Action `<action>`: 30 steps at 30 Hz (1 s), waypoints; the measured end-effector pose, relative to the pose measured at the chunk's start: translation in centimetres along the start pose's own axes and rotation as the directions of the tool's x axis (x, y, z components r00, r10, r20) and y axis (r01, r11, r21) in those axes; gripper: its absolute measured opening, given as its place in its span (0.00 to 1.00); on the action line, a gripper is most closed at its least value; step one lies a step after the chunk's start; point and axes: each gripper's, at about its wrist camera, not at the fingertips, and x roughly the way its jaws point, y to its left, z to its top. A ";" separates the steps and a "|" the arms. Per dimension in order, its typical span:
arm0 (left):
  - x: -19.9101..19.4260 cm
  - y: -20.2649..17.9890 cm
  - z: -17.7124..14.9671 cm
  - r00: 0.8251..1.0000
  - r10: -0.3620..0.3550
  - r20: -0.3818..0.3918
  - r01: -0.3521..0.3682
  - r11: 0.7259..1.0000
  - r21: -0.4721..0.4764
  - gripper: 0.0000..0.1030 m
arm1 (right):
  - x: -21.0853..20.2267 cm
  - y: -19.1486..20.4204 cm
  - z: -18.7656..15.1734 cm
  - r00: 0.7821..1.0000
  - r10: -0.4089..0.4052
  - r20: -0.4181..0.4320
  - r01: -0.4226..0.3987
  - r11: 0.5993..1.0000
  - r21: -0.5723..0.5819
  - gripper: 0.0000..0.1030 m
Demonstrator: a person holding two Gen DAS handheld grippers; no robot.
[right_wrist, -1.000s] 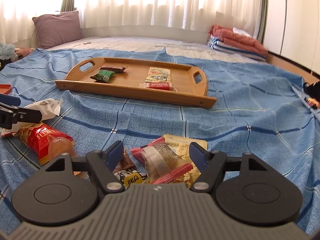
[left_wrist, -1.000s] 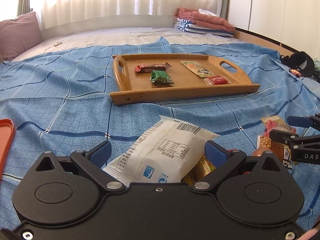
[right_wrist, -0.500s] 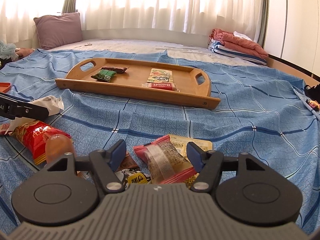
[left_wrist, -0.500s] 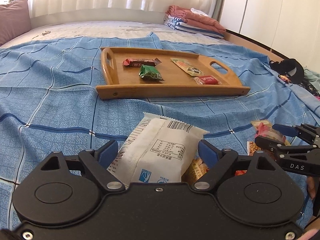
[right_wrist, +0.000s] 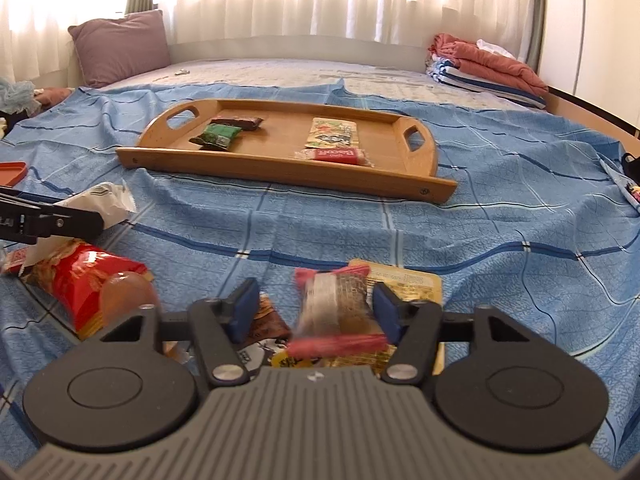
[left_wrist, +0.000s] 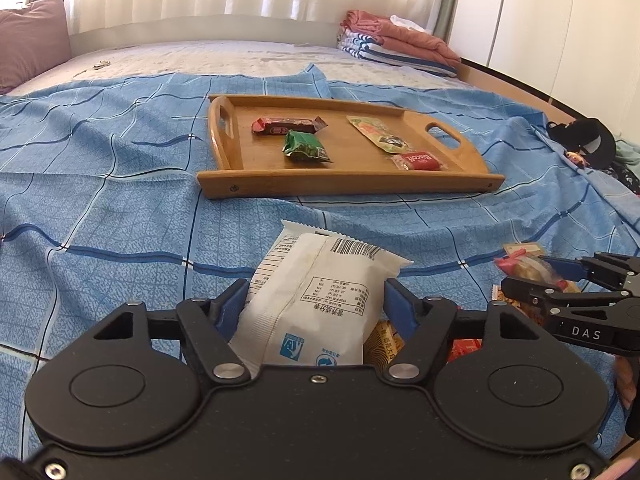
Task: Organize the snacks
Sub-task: 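Grasp the white bag with the left gripper while the right gripper grasps the clear red-ended packet, then carry the white bag and clear red-ended packet over the wooden tray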
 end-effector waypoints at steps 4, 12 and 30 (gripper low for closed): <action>0.8 0.0 0.1 1.000 0.019 -0.021 -0.020 1.000 -0.013 0.71 | 0.1 0.5 0.0 1.000 -0.001 -0.006 0.001 1.000 -0.025 0.49; 2.6 -0.9 0.3 0.996 0.076 -0.055 -0.076 0.997 -0.007 0.71 | 1.5 0.8 0.3 0.999 0.014 -0.043 -0.014 1.000 0.001 0.51; -0.4 -1.5 2.6 0.989 0.145 -0.013 -0.145 0.989 -0.027 0.66 | -0.4 0.1 3.7 0.998 0.041 -0.041 -0.038 0.997 0.068 0.37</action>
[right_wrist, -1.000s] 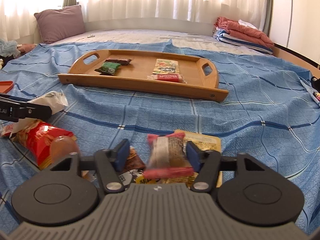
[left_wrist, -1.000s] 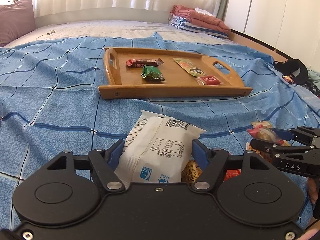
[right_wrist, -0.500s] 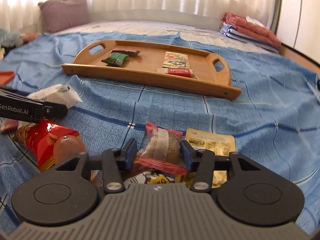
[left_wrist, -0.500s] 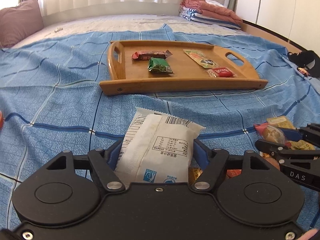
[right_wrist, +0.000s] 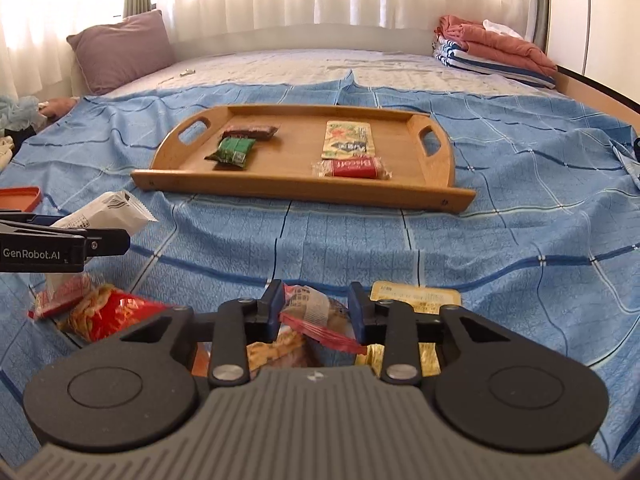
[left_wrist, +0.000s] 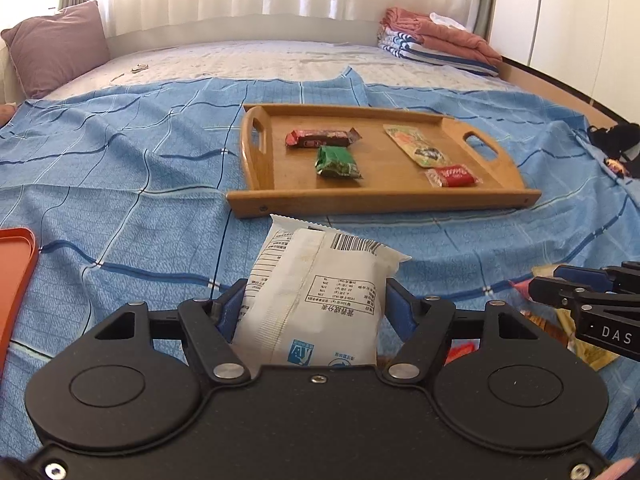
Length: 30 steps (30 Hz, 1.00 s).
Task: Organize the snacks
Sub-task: 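Carry the white bag and clear red-ended packet over the wooden tray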
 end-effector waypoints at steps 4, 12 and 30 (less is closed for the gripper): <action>-0.6 -0.3 1.4 1.000 0.003 0.024 -0.003 1.000 0.006 0.66 | 0.0 -0.4 1.0 1.000 0.010 -0.001 -0.010 1.000 0.029 0.37; -0.3 -0.5 4.9 0.999 -0.014 0.035 0.014 1.000 -0.004 0.66 | 0.3 -2.1 4.3 0.999 0.036 -0.019 -0.033 0.993 0.117 0.37; 10.9 2.0 15.3 0.996 0.011 -0.092 -0.026 0.986 -0.167 0.67 | 6.5 -5.4 13.4 0.999 -0.037 -0.016 0.039 0.990 0.134 0.36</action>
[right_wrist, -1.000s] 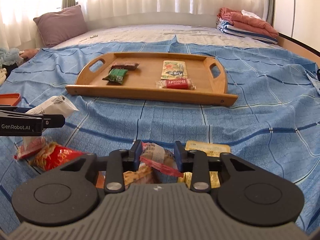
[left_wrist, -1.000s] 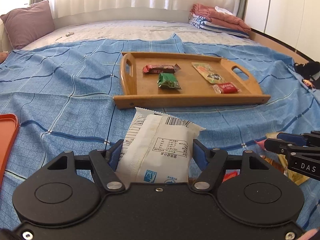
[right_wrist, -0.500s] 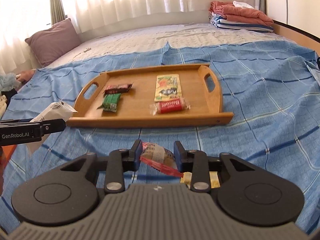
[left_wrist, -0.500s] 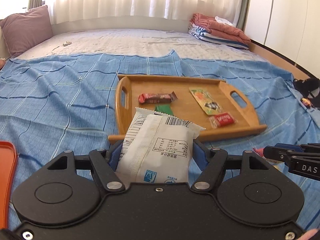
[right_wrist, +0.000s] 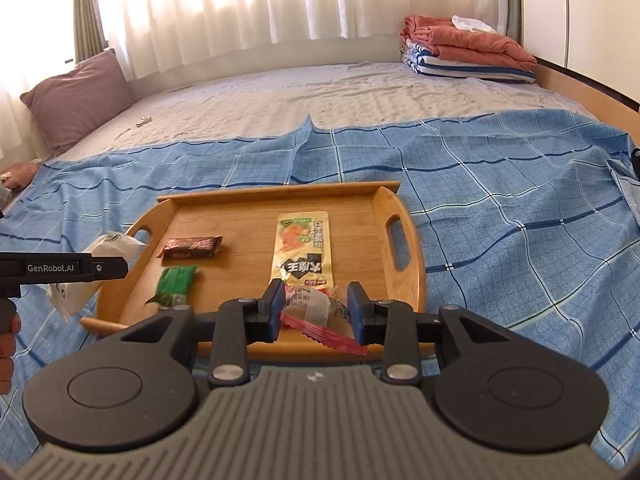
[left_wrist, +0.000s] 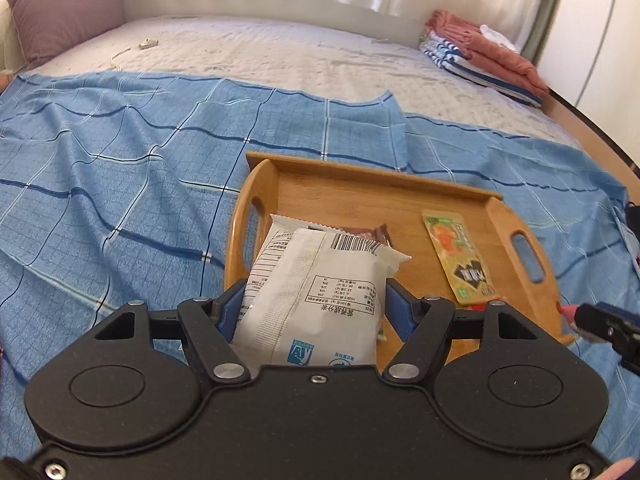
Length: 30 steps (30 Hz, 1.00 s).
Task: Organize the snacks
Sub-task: 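Carry the white bag and clear red-ended packet over the wooden tray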
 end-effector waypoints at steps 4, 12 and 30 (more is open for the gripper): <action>2.5 -0.3 2.7 1.000 0.022 -0.007 -0.023 0.999 -0.023 0.67 | 2.4 -0.6 1.6 1.000 -0.013 -0.009 0.013 1.000 0.008 0.36; 8.1 -2.0 7.2 0.998 0.056 -0.029 -0.057 0.997 -0.048 0.67 | 7.7 -2.0 4.1 0.999 -0.018 -0.045 0.020 0.998 0.059 0.36; 15.5 -4.3 7.3 0.996 0.067 -0.061 -0.070 0.996 -0.055 0.67 | 12.7 -2.6 3.0 0.998 -0.029 -0.060 0.029 1.000 0.000 0.37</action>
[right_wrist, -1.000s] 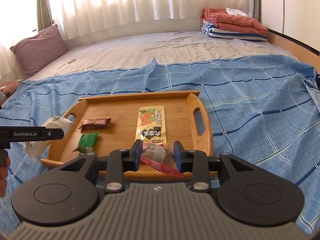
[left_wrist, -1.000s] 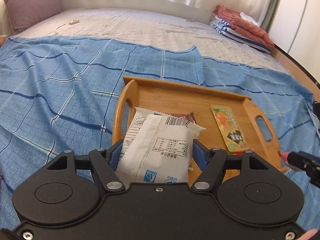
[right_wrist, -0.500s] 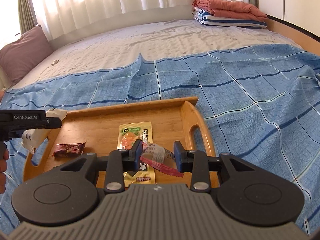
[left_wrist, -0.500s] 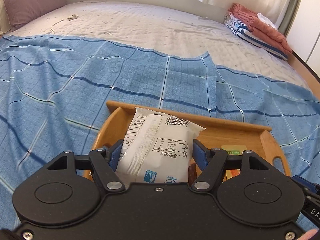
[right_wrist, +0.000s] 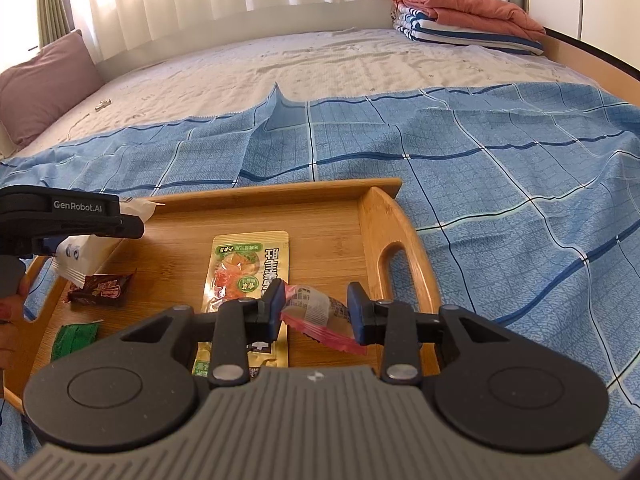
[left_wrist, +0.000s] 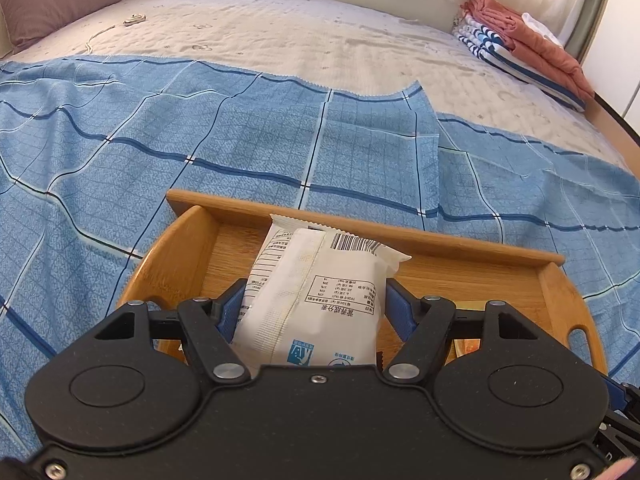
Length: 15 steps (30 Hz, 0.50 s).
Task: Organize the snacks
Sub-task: 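Carry the white bag and clear red-ended packet over the wooden tray, then lower both snacks onto the tray and open both grippers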
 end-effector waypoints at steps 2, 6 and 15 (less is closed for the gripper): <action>0.1 0.0 0.0 1.000 0.007 -0.001 -0.007 1.000 0.002 0.67 | 0.0 0.1 -0.1 1.000 -0.002 0.009 0.002 1.000 -0.015 0.37; 0.5 -0.2 -0.3 1.000 0.022 -0.001 -0.022 1.000 0.018 0.67 | 0.0 0.7 -0.7 1.000 -0.008 0.019 0.009 0.997 -0.075 0.37; 0.7 -0.3 -0.6 1.000 0.026 0.003 -0.026 0.999 0.031 0.68 | 0.3 1.0 -2.0 1.000 -0.012 -0.002 0.012 0.993 -0.120 0.37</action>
